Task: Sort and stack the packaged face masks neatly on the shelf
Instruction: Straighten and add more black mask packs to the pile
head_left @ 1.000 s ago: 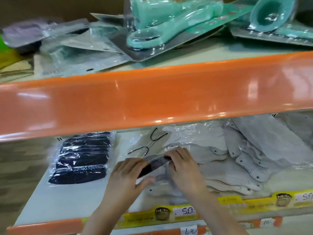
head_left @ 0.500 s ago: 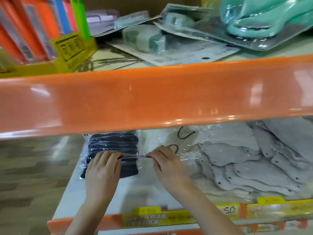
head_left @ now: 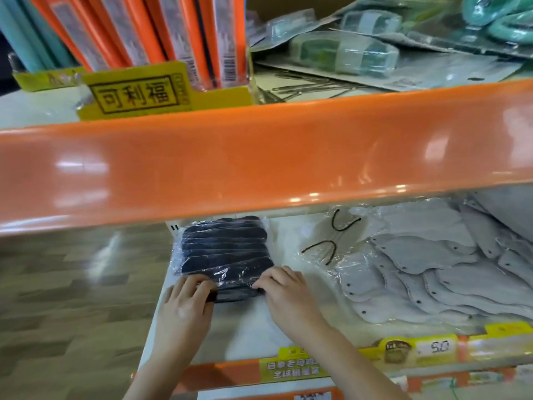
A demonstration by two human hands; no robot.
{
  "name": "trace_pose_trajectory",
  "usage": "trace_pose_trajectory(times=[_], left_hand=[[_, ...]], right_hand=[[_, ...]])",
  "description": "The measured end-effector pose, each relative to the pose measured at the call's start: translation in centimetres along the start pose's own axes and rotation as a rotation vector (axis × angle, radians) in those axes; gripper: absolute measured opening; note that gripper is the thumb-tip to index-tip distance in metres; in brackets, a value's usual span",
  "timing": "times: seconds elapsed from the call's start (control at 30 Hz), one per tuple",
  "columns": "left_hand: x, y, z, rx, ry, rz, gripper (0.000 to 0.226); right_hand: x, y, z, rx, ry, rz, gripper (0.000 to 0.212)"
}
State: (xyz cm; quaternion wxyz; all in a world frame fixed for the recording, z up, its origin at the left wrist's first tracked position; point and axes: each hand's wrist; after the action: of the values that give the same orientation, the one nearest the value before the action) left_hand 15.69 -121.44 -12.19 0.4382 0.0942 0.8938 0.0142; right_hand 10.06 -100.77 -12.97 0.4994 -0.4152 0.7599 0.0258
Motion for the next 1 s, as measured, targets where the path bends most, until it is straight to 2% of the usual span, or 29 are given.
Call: trace_pose_trajectory(times=[0.27,0.43,0.5,0.57,0.77,0.87,1.0], left_hand=[[0.2,-1.5,0.7,0.012,-0.113,0.001,0.026],[0.2,-2.1,0.9,-0.043,-0.248,0.024,0.046],[0.3,-2.2,0.9,-0.06,-0.305,0.008,0.049],[0.3,-2.2,0.9,-0.072,-0.347,0.003,0.051],[0.4,-1.4,0.6,-0.144,-0.381,-0.022,0.059],[0.6,-1.1,0.7,-0.16,-0.393,-0.054,0.043],[0.2,-0.2,0.7,-0.214,-0.498,-0.043,0.059]], right_hand=[[0.5,-0.9,-0.4,0.06,-0.08,0.125,0.035],[1.4,-1.3,-0.1,0.107,-0.074,0.169,0.034],[1.8,-1.3,0.3,0.095,-0.029,0.177,0.026],[2.0,-1.1,0.4,0.064,0.035,0.191,0.009],[1.9,-1.3,0.3,0.023,0.095,0.172,0.019],[1.8,-1.3,0.3,0.02,0.084,0.168,0.02],[1.5,-1.5,0.2,0.037,0.064,0.145,0.024]])
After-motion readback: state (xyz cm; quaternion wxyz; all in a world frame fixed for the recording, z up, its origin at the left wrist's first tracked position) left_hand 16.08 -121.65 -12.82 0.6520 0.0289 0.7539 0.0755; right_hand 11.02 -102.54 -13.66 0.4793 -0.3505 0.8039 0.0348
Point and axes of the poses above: each hand's wrist, its own z-axis away from the middle knuckle, its own x-axis out of the palm, y = z × x, and after that the axes turned 1 degree about x, right-handed
